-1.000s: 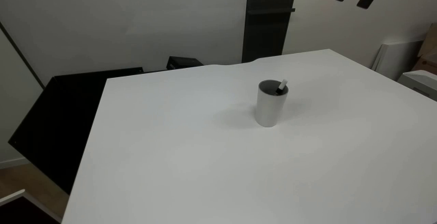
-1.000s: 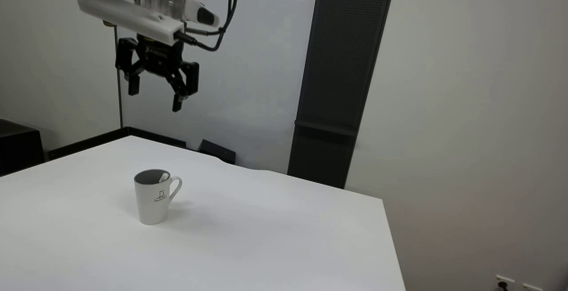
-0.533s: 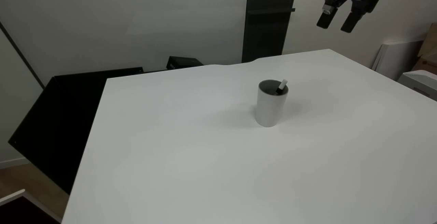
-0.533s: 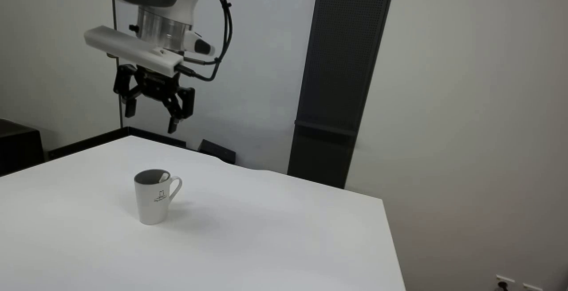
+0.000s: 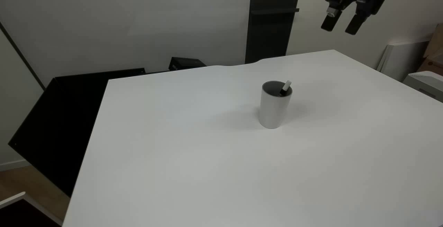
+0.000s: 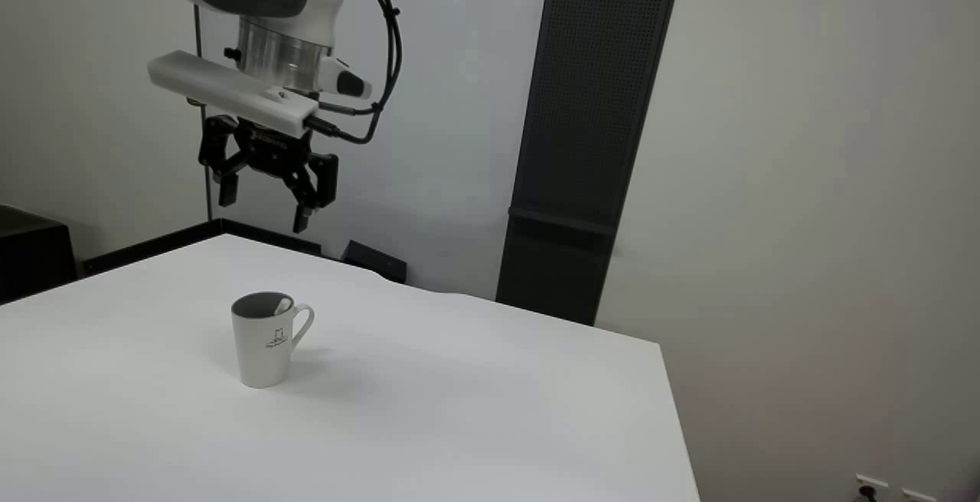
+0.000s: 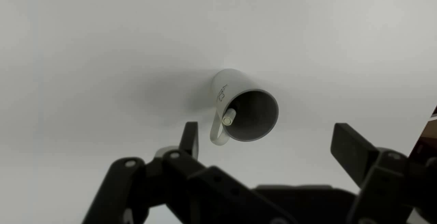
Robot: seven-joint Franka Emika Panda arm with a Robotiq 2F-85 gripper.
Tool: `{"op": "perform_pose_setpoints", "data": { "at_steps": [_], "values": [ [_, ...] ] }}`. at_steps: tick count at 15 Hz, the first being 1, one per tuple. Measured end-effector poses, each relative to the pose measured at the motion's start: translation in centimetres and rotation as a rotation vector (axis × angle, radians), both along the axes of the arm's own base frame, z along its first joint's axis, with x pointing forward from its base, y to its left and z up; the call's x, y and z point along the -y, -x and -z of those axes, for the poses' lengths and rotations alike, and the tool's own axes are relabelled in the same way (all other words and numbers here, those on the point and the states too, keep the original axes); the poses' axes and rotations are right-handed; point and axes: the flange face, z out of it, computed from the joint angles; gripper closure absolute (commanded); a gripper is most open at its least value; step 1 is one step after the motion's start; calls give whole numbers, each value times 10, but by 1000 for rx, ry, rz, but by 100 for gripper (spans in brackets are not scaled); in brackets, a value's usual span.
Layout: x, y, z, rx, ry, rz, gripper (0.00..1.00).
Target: Put the marker on the table
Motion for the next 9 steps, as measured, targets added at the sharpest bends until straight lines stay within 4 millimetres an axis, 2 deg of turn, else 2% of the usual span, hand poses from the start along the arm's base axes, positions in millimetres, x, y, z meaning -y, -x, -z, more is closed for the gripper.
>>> {"op": "perform_pose_setpoints", "data": {
  "at_steps": [4, 9],
  "values": [
    [2, -9, 6, 85, 22, -24, 0],
    [15, -30, 41, 70, -15, 12, 0]
  ]
}}
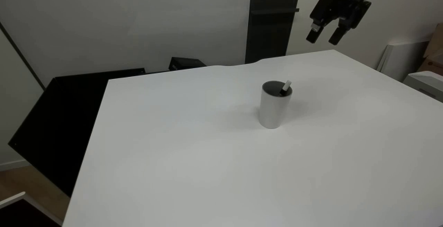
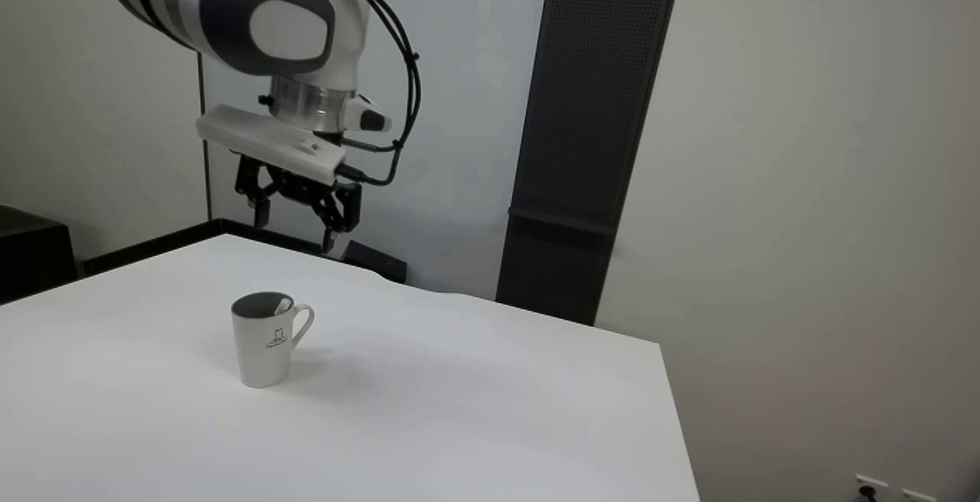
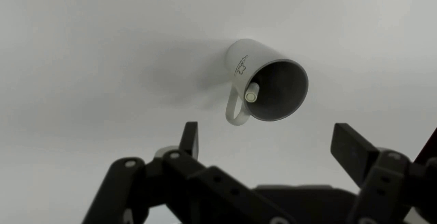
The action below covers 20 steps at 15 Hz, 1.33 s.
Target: Put the marker on the table
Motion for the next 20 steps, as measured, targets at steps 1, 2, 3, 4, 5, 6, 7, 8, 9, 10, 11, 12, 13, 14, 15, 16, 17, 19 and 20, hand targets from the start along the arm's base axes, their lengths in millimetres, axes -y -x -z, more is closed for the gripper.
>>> {"op": "perform_pose_setpoints", "data": {
  "at_steps": [1, 2, 3, 4, 5, 6, 7, 8, 9, 10, 11, 12, 13, 14, 15, 16, 17, 19, 20],
  "values": [
    [4, -6, 9, -9, -7, 10, 0],
    [8, -13, 18, -19, -11, 18, 0],
    [11, -19, 26, -27, -14, 25, 0],
    [14, -26, 35, -33, -18, 30, 0],
    [15, -32, 42, -40, -24, 35, 0],
    [16, -38, 49, -46, -32, 38, 0],
    [15, -44, 56, -53, -39, 38, 0],
    [13, -49, 63, -64, -47, 35, 0],
    [10, -53, 69, -73, -55, 32, 0],
    [5, -57, 74, -85, -65, 29, 0],
    [0, -60, 79, -96, -76, 27, 0],
    [-6, -62, 82, -107, -86, 25, 0],
    [-11, -64, 86, -117, -96, 28, 0],
    [-16, -65, 88, -124, -104, 31, 0],
    [-20, -65, 90, -133, -110, 38, 0],
    [-23, -64, 92, -141, -115, 44, 0],
    [-25, -64, 93, -147, -117, 52, 0],
    [-25, -63, 95, -157, -120, 71, 0],
    [-25, -63, 96, -162, -121, 82, 0]
  ]
}}
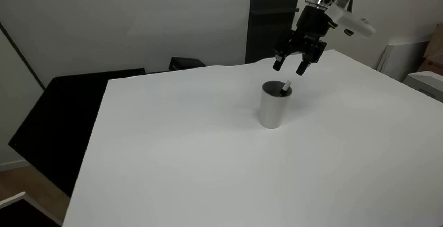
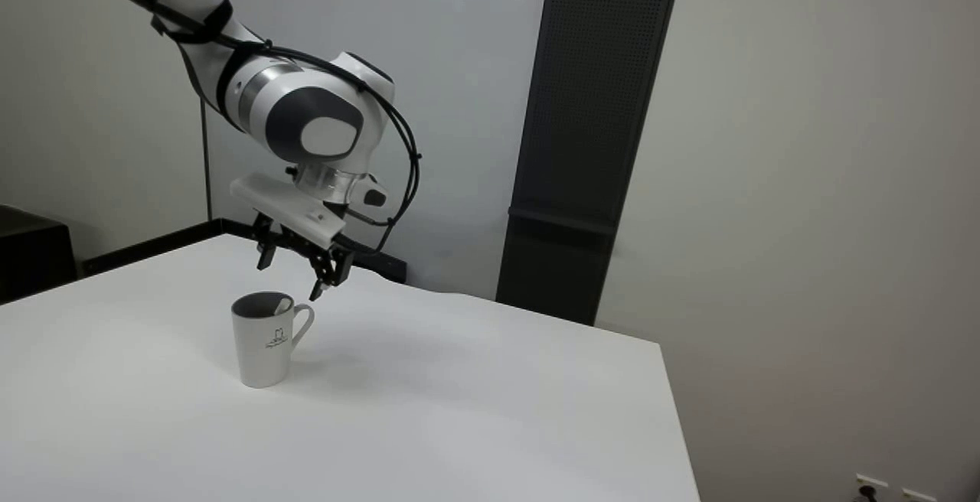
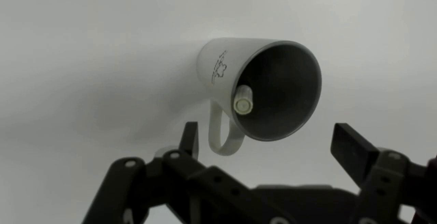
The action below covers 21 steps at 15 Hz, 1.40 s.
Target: Put the marker on the table
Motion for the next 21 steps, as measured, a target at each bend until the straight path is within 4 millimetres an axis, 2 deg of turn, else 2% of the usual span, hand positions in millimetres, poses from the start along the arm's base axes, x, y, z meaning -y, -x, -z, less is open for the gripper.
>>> {"op": "perform_pose_setpoints", "data": {
  "at_steps": [21],
  "values": [
    [0, 9, 13, -35, -20, 66, 0]
  ]
}}
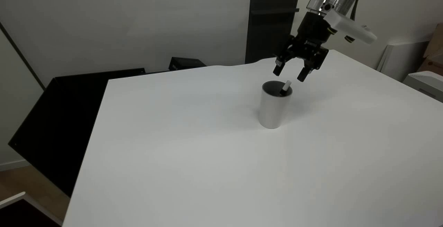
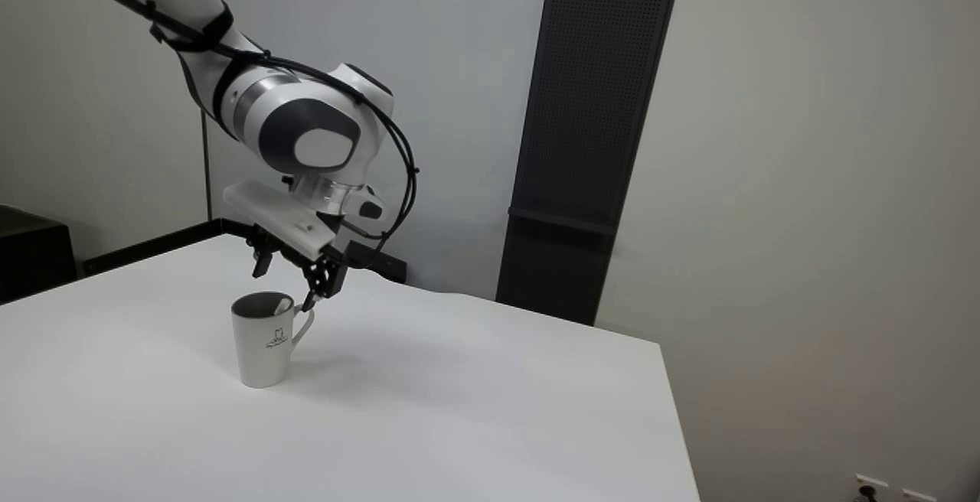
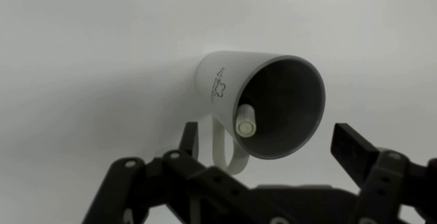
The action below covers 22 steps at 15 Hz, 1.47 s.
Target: Put the marker on the table
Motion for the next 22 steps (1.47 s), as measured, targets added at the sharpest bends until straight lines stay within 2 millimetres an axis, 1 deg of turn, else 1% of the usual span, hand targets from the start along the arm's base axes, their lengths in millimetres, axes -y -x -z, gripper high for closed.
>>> {"op": "perform_pose_setpoints", "data": {
  "at_steps": [1, 2, 3, 4, 5, 11, 16, 18, 22],
  "values": [
    [0, 0, 1, 0, 0, 0, 0],
    [0, 1, 1, -1, 1, 0, 5],
    [0, 1, 2, -1, 1, 1, 25],
    [0, 2, 2, -2, 1, 1, 29],
    [-1, 2, 3, -3, 1, 1, 29],
    [-2, 3, 5, 4, 4, 1, 67],
    [-4, 3, 5, 15, 7, 1, 95],
    [-4, 2, 5, 20, 8, 2, 94],
    [-4, 1, 4, 29, 11, 1, 94]
  ]
}}
